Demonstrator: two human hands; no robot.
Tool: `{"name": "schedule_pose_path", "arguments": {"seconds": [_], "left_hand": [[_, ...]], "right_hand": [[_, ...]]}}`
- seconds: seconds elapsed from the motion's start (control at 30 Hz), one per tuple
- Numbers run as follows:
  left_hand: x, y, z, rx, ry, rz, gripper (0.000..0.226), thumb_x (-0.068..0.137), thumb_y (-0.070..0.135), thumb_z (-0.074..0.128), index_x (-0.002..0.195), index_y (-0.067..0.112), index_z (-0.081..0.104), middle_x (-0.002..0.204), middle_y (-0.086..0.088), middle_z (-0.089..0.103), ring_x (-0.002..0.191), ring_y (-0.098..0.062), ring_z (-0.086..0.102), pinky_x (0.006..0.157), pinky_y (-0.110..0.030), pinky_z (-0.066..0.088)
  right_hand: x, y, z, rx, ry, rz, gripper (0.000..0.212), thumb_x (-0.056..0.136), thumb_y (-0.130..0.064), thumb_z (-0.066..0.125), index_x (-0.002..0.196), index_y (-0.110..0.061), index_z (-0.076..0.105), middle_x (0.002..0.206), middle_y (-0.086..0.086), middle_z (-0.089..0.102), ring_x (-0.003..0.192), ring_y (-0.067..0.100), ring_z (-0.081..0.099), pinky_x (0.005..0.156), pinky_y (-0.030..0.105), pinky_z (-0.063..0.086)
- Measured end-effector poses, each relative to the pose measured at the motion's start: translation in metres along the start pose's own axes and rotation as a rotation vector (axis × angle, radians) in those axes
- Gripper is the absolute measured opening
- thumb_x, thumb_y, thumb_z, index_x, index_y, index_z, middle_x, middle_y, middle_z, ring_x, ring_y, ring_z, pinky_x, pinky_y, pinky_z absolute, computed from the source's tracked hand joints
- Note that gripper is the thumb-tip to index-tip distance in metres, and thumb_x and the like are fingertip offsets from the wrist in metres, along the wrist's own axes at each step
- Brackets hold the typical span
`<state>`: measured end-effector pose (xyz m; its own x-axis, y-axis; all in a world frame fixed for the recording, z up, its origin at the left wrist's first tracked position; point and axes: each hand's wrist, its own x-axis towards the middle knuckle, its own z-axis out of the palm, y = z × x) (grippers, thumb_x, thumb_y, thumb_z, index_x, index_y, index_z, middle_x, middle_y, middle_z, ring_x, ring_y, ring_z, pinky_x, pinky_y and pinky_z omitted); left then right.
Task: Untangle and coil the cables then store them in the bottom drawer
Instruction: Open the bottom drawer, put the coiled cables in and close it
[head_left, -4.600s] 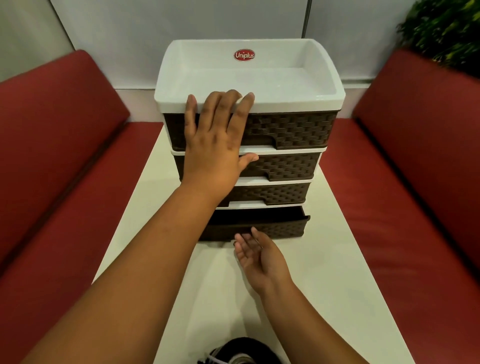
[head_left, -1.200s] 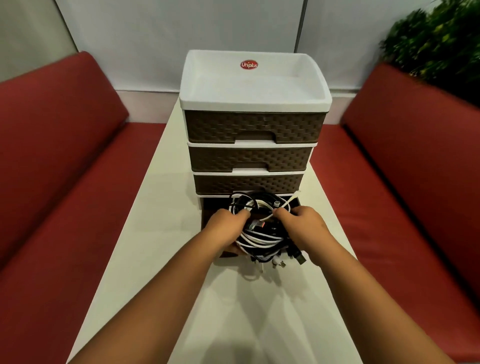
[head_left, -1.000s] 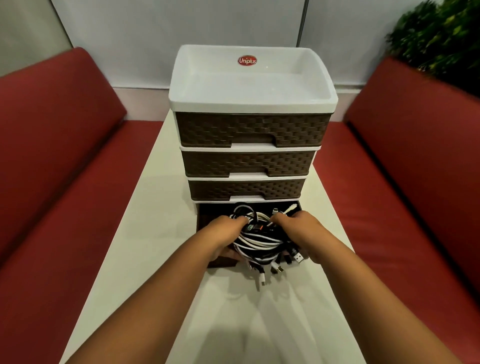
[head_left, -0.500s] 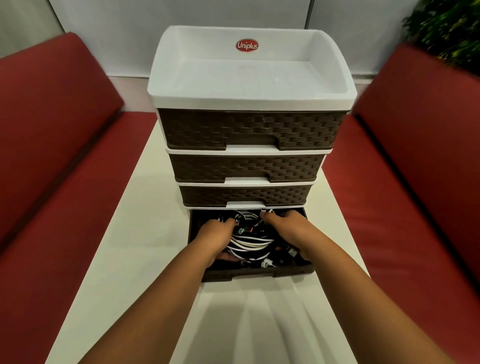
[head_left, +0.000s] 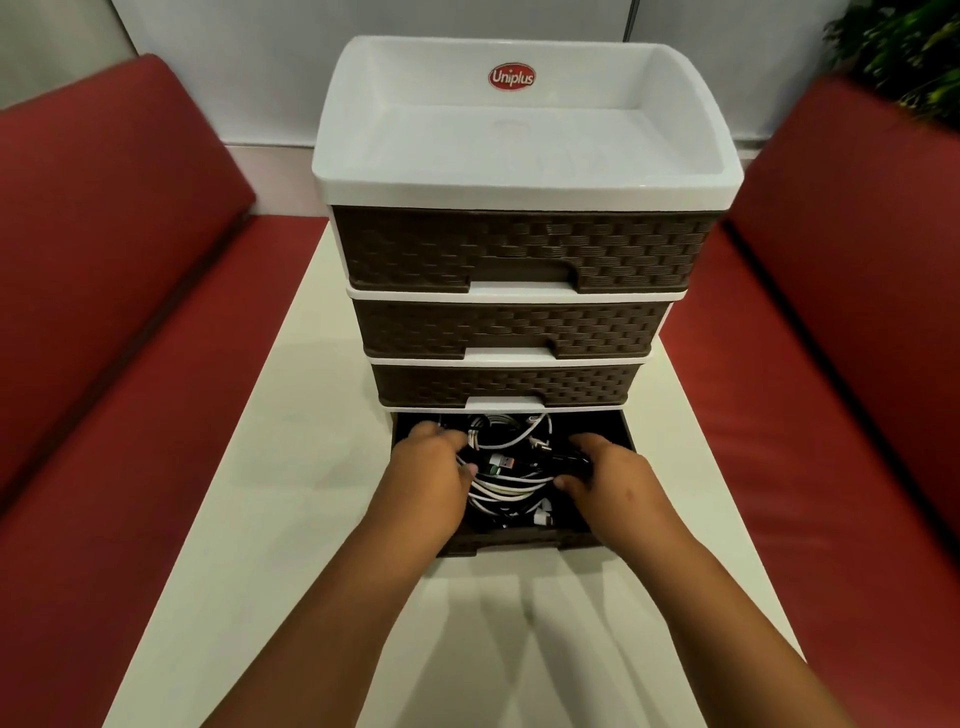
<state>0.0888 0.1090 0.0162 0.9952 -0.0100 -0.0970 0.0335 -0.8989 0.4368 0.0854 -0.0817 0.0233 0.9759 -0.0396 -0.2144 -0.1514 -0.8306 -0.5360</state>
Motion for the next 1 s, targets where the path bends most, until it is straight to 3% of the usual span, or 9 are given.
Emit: {"name": "schedule_pose_path", "arguments": {"seconds": [0.13, 0.3, 0.47, 0.57, 0.63, 0.7, 0.8, 0.9, 1.0], "left_hand": [[-0.001, -0.005, 0.005, 0.065, -0.009, 0.134, 0.04, 0.095, 0.032, 0.06, 0.134, 0.025, 0.058, 0.148, 0.005, 0.043, 0.141, -0.02, 0.029, 0.109, -0.031, 0.029], [-0.005, -0.009, 0.011, 0.032, 0.029, 0.176, 0.04, 0.093, 0.033, 0.062, 0.133, 0.025, 0.059, 0.133, 0.006, 0.056, 0.129, -0.017, 0.038, 0.102, -0.025, 0.033], [-0.011, -0.01, 0.016, 0.045, 0.078, 0.24, 0.039, 0.098, 0.028, 0.055, 0.136, 0.023, 0.056, 0.136, 0.006, 0.055, 0.13, -0.018, 0.037, 0.103, -0.025, 0.032], [-0.019, -0.015, 0.014, 0.018, 0.142, 0.293, 0.036, 0.095, 0.016, 0.057, 0.131, 0.018, 0.062, 0.134, 0.001, 0.058, 0.129, -0.024, 0.043, 0.103, -0.03, 0.037], [-0.027, -0.023, 0.012, -0.026, 0.248, 0.307, 0.033, 0.092, 0.012, 0.061, 0.125, 0.014, 0.066, 0.129, -0.003, 0.062, 0.126, -0.028, 0.048, 0.102, -0.036, 0.041], [-0.037, -0.033, 0.009, -0.067, 0.322, 0.281, 0.034, 0.093, 0.019, 0.063, 0.127, 0.014, 0.064, 0.129, -0.004, 0.061, 0.127, -0.025, 0.047, 0.105, -0.039, 0.042], [-0.057, -0.053, 0.005, -0.171, 0.239, 0.185, 0.06, 0.089, 0.043, 0.064, 0.141, 0.017, 0.049, 0.142, 0.001, 0.048, 0.133, -0.017, 0.037, 0.108, -0.029, 0.033], [-0.071, -0.071, 0.007, -0.233, 0.138, 0.084, 0.088, 0.078, 0.05, 0.074, 0.15, 0.019, 0.034, 0.148, 0.005, 0.036, 0.136, -0.016, 0.033, 0.108, -0.03, 0.033], [-0.075, -0.083, 0.014, -0.358, 0.122, -0.025, 0.082, 0.077, 0.036, 0.08, 0.146, 0.019, 0.039, 0.14, 0.004, 0.044, 0.125, -0.015, 0.048, 0.1, -0.026, 0.04]], "right_hand": [[0.01, -0.002, -0.002, 0.015, 0.05, -0.041, 0.039, 0.093, -0.017, 0.062, 0.132, -0.02, 0.057, 0.12, 0.007, 0.067, 0.111, 0.027, 0.061, 0.085, 0.027, 0.044], [0.02, -0.002, 0.003, 0.072, 0.142, -0.08, 0.032, 0.093, -0.014, 0.06, 0.124, -0.017, 0.062, 0.114, 0.007, 0.069, 0.105, 0.028, 0.062, 0.08, 0.024, 0.042], [0.02, 0.001, 0.007, 0.014, 0.106, -0.058, 0.033, 0.095, -0.015, 0.056, 0.128, -0.016, 0.059, 0.116, 0.01, 0.068, 0.106, 0.03, 0.062, 0.08, 0.027, 0.044], [0.01, 0.002, 0.001, -0.063, 0.096, -0.106, 0.04, 0.094, -0.013, 0.056, 0.133, -0.014, 0.054, 0.121, 0.012, 0.064, 0.109, 0.032, 0.06, 0.085, 0.03, 0.045], [-0.003, 0.006, -0.004, -0.022, 0.19, -0.161, 0.038, 0.091, -0.011, 0.058, 0.13, -0.013, 0.056, 0.118, 0.011, 0.065, 0.106, 0.031, 0.061, 0.081, 0.026, 0.042], [-0.017, 0.016, -0.006, 0.031, 0.336, -0.181, 0.035, 0.091, -0.011, 0.06, 0.126, -0.011, 0.06, 0.116, 0.01, 0.066, 0.107, 0.03, 0.059, 0.084, 0.026, 0.04], [-0.035, 0.04, -0.003, 0.078, 0.471, -0.142, 0.035, 0.09, -0.023, 0.064, 0.123, -0.013, 0.062, 0.119, 0.007, 0.063, 0.114, 0.03, 0.054, 0.097, 0.037, 0.043], [-0.051, 0.064, 0.004, 0.1, 0.353, -0.012, 0.057, 0.086, -0.044, 0.067, 0.135, -0.017, 0.052, 0.133, 0.005, 0.054, 0.126, 0.026, 0.047, 0.104, 0.041, 0.042], [-0.058, 0.072, 0.012, 0.214, 0.261, 0.046, 0.067, 0.082, -0.049, 0.069, 0.138, -0.019, 0.048, 0.137, 0.005, 0.052, 0.124, 0.023, 0.051, 0.101, 0.041, 0.046]]}}
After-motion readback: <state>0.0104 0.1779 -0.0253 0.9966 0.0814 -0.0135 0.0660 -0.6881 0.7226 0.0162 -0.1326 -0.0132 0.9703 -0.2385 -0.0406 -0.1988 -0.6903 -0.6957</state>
